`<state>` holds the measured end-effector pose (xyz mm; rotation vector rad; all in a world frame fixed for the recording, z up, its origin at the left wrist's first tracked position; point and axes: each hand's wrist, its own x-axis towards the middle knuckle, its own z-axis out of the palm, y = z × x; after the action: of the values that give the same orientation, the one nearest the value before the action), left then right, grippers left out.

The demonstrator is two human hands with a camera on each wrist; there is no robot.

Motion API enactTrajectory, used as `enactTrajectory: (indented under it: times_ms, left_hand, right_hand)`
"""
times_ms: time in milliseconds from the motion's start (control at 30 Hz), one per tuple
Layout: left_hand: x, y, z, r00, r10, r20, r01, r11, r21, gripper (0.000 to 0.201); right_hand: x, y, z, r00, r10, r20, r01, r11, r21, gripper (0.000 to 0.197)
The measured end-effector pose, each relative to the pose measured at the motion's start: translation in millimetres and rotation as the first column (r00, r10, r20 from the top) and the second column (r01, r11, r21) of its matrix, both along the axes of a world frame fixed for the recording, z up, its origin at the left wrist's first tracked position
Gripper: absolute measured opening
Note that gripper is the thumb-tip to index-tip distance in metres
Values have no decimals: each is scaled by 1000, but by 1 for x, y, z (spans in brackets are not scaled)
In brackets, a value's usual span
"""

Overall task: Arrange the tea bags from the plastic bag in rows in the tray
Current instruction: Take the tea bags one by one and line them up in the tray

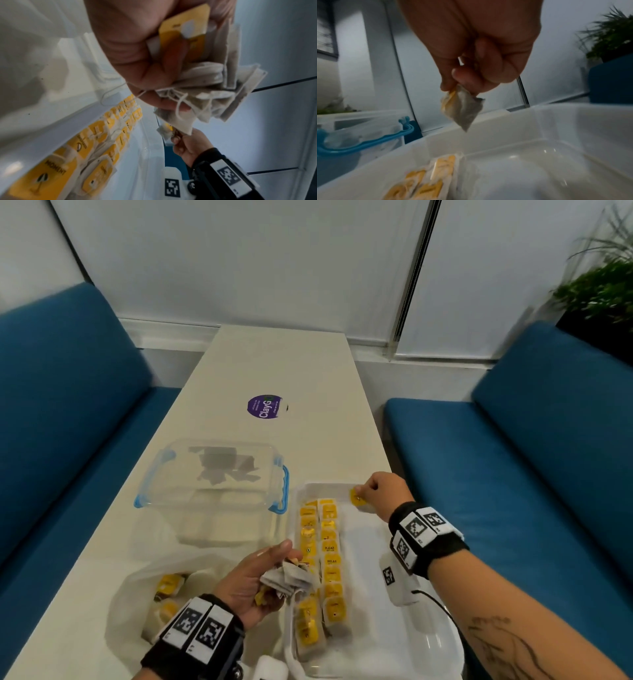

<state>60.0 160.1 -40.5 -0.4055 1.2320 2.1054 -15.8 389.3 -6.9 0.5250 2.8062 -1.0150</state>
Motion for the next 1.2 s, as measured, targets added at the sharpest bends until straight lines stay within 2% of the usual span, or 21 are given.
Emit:
enactTrajectory:
  times_ms: [33,100,167,333,433,500,567,700,767,867,933,1033,1100,1133,1167,1200]
  left_hand:
    - [0,0,0,1000,-25,-4,25,1000,8,55]
    - [-1,0,0,1000,-27,-6,27,999,42,64]
    - [-3,-3,0,1000,-19,-1,19,998,55,64]
    - [-6,-11,-6,1000,-15,-20,15,1000,4,64]
    - [-6,-13,-5,1000,-8,-27,8,1000,-1,64]
    - [-6,-14,-6,1000,-17,-26,17,1000,-8,63]
    - [-7,-13,-6,1000,-18,-12,18,1000,-1,63]
    - [-4,-11,-3,999,-37,-10,37,999,-1,63]
    - [-2,-9,-1,999,-33,4,33,999,30,63]
    - [0,-8,3,999,-31,17,30,998,61,65]
    - [1,-9,2,999,-36,14,35,998,46,62]
    - [3,-10,1,999,-48,2,48,999,17,61]
    - [4,-11,1,999,-45,0,45,999,17,62]
    - [5,-11,2,999,-41,3,41,999,22,62]
    - [6,-12,3,999,-35,4,35,999,26,62]
    - [7,-13,4,1000,-30,0,30,999,26,62]
  right_hand:
    - [-2,0,-4,1000,-5,22,5,1000,8,27]
    - [-5,0,-10,998,2,55,-1,1000,-7,20]
    - [-6,0,-15,994,34,103,-33,999,-13,23]
    - [-6,1,-23,970,119,211,-146,982,118,25]
    - [1,0,-20,961,175,214,-194,978,73,25]
    - [13,-5,-12,935,231,270,-242,970,7,19]
    - [29,-11,-4,870,319,376,-320,945,-61,15]
    - [63,-30,-5,660,506,555,-462,856,-231,14]
    - [77,-39,-12,575,540,614,-496,827,-263,16]
    - [86,-50,-20,504,515,693,-539,815,-213,15]
    - [85,-53,-23,482,471,739,-538,825,-174,4]
    - [80,-57,-27,453,406,793,-568,818,-95,23]
    - [78,-57,-28,505,389,770,-606,796,-5,11]
    - [77,-57,-29,571,380,728,-584,811,36,12]
    - [76,-57,-32,605,374,703,-571,819,56,16]
    - [75,-58,-32,582,365,727,-575,816,51,13]
